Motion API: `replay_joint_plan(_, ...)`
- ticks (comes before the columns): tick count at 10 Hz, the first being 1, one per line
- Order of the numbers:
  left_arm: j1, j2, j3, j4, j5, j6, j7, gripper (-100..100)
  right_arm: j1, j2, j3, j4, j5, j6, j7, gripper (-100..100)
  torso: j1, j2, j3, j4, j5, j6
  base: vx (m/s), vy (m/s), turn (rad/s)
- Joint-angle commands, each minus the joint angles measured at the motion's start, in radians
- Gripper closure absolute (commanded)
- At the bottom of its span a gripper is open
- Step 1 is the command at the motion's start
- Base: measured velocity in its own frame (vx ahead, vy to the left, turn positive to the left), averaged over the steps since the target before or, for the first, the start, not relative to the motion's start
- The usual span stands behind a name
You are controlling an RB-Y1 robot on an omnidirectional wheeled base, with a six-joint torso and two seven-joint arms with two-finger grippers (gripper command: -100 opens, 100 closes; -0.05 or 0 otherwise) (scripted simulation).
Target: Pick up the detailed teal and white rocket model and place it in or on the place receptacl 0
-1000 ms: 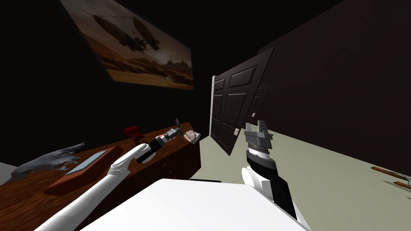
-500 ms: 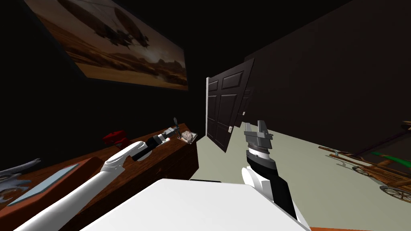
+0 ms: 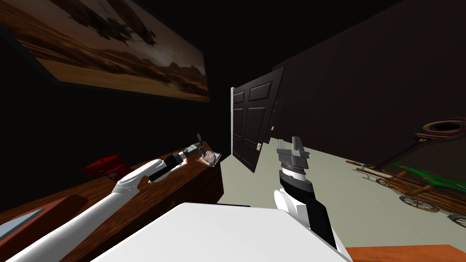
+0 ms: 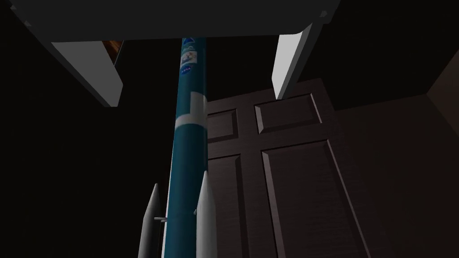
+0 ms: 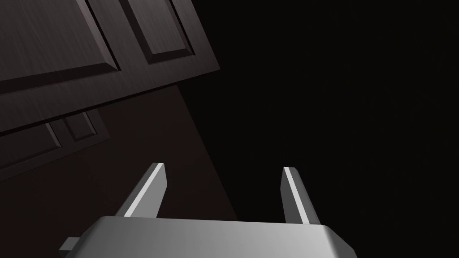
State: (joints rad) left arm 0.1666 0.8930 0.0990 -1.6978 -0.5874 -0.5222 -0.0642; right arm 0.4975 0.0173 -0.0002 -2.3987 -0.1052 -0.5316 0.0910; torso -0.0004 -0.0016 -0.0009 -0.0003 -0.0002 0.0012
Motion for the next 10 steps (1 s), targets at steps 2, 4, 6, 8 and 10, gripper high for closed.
replay_joint_plan(2,0.0,0.0,0.0,0.0,0.0,0.0,0.0,-100,0.0,0.0,0.0,0.0,0.0,0.0,0.0,0,0.0,0.001,0.0,0.0,0.0,0.0,0.0,0.0,0.0)
replay_joint_plan(4,0.0,0.0,0.0,0.0,0.0,0.0,0.0,0,0.0,0.0,0.0,0.0,0.0,0.0,0.0,0,0.0,0.001,0.001,0.0,0.0,0.0,0.0,0.0,0.0)
replay_joint_plan(6,-0.082,-0.002,-0.052,0.077,0.03,0.006,-0.021,-100,0.0,0.0,0.0,0.0,0.0,0.0,0.0,0,0.002,0.007,0.004,0.001,0.0,0.001,-0.126,0.054,-0.154)
replay_joint_plan(8,-0.134,-0.004,-0.101,0.13,0.06,0.012,-0.042,-100,0.0,0.0,0.0,0.0,0.0,0.0,0.0,0,0.003,0.006,0.004,0.002,0.001,0.0,-0.102,0.049,-0.073)
replay_joint_plan(10,-0.191,-0.004,-0.103,0.19,0.06,0.012,-0.042,-100,0.0,0.0,0.0,0.0,0.0,0.0,0.0,0,0.004,0.009,0.005,0.002,0.001,0.0,-0.093,0.036,-0.059)
